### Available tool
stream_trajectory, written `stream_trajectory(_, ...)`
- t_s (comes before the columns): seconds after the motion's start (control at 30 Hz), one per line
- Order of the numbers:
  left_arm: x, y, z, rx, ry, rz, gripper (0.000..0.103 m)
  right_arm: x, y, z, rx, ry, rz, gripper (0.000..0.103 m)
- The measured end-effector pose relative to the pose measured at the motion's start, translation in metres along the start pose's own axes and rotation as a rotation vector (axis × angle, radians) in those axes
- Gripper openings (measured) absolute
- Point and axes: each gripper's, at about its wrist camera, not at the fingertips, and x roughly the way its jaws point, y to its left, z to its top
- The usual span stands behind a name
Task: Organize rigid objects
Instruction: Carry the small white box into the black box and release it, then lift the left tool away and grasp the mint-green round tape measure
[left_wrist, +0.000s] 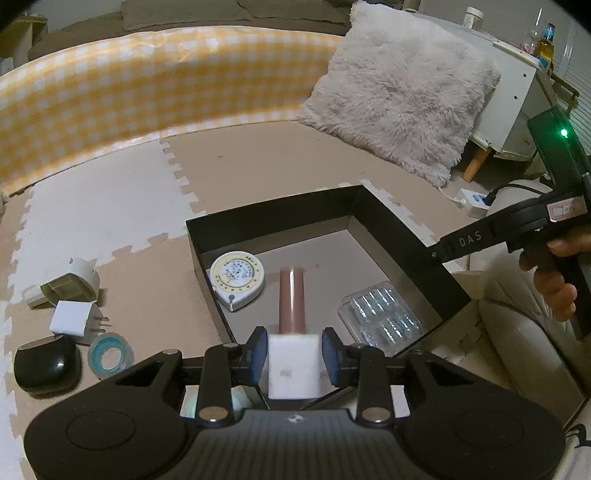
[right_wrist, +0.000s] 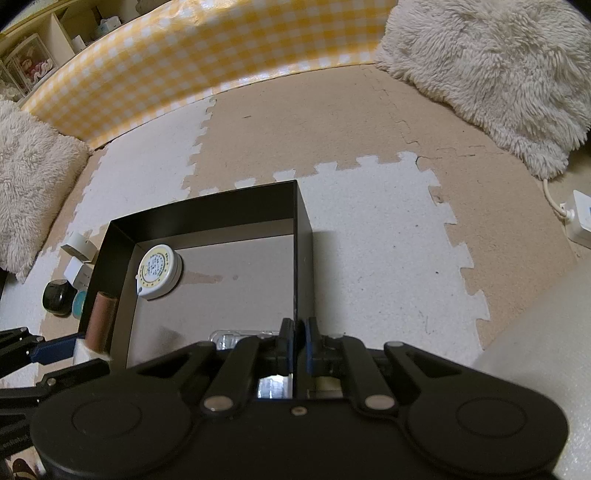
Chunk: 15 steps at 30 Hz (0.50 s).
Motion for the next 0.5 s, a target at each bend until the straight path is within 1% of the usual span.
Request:
stream_trajectory(0.1,-0.0022,-0.0006,-0.0001,-0.008,0.008,-0.01,0.043,0.0001,-0.0001,-0.0002,-0.001,0.001,0.001,0.007)
stream_trajectory(0.2,-0.0052,-0.0016,0.0,-0.012,0.015,-0.021,0.045,-0.0005,-0.0006,-0.0006,-0.002,0.0,0.001,0.007)
stream_trajectory(0.3,-0.0073,-0.003,-0.0002,-0.017,0.017,-0.029,0.052,-0.001,-0.0003,-0.0011,-0.002,0.0,0.0,0.007)
stream_trajectory(0.47,-0.0093,-0.005,-0.0006,-0.02,0.023,-0.037,0.058,-0.0007,-0.0005,-0.0008,-0.002,0.001,0.0,0.007)
stream_trajectory(0.5,-0.0096,-0.0053,-0.0005,-0.02,0.023,-0.038,0.061,-0.0007,-0.0005,-0.0008,-0.002,0.001,0.0,0.007)
